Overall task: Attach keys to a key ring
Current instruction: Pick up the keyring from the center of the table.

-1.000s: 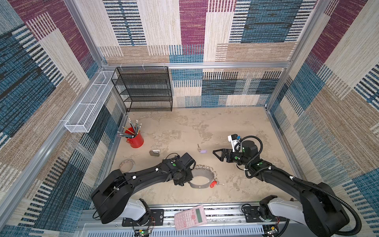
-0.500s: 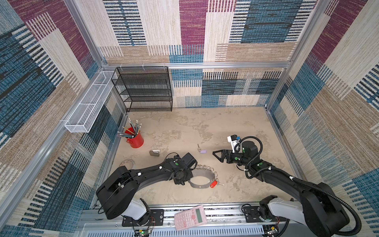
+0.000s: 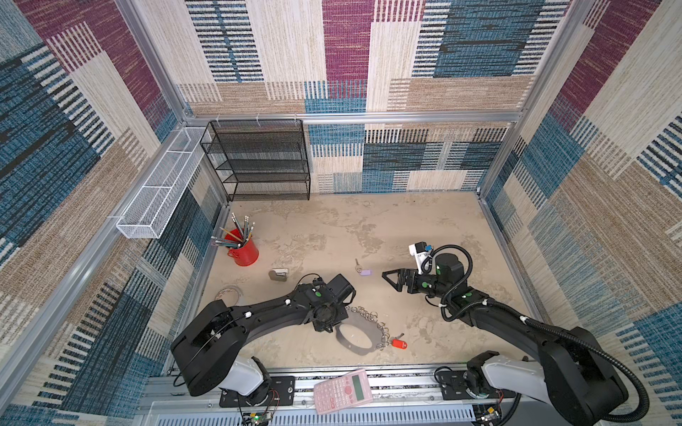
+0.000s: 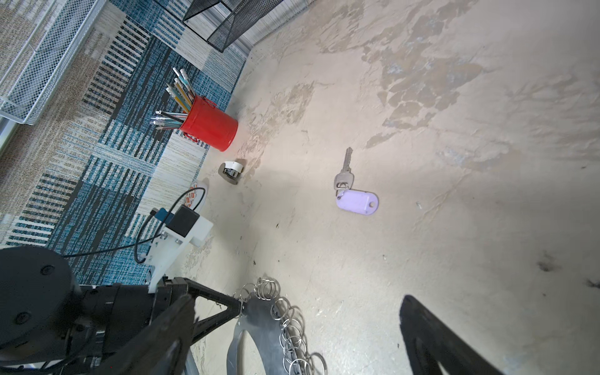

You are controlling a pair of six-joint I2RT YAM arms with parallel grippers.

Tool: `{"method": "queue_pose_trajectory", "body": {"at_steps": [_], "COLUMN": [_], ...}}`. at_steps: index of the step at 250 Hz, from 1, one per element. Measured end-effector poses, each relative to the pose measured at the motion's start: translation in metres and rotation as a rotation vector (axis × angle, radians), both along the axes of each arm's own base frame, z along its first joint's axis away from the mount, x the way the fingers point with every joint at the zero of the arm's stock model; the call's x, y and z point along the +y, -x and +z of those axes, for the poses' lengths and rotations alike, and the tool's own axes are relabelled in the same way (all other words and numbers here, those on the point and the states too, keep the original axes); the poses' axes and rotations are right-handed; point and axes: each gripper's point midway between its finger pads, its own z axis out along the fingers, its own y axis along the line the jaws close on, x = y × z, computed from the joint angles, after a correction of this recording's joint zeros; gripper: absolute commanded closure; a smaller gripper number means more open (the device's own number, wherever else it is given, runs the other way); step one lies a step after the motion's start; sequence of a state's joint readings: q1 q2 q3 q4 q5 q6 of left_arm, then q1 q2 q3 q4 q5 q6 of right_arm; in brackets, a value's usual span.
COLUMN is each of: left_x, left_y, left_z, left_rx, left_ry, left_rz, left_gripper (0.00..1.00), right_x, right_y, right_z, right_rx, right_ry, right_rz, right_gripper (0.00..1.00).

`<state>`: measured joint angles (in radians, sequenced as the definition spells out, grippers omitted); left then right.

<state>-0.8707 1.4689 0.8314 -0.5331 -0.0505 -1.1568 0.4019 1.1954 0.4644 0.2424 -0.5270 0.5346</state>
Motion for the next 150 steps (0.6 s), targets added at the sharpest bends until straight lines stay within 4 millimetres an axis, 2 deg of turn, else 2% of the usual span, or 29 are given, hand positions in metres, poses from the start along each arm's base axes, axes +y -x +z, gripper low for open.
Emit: {"method": "queue_pose_trajectory", "body": {"at_steps": [30, 83, 120, 150], "left_x": [-0.018, -0.044, -0.040, -0.034], "left_y": [-0.022, -0.063, -0.089, -0.100], "left_z": [0.025, 0.058, 0.065, 0.069], "left_rx": [-0.078, -0.194, -0.220, -0.223], "left_ry": [0.014, 0.001, -0.004, 0.025], "left_rz": [-0.047, -0.148, -0.167, -0.206], "left_gripper": [1.00, 1.00, 1.00, 1.00], "right_x": [0.001, 0.004, 0.004, 0.004], "right_y": [-0.004, -0.020, -0.027, -0.029], "right_z": [0.001, 0.018, 0.023, 0.021], "right_rx": [-0.002, -0.044, -0.060, -0.056], "right_ry": [0.002, -0.008, -0.010, -0.005], "right_rz": [-0.004, -0.028, -0.043, -0.049], "right_gripper": [0.00, 0.00, 0.00, 0.01]}}
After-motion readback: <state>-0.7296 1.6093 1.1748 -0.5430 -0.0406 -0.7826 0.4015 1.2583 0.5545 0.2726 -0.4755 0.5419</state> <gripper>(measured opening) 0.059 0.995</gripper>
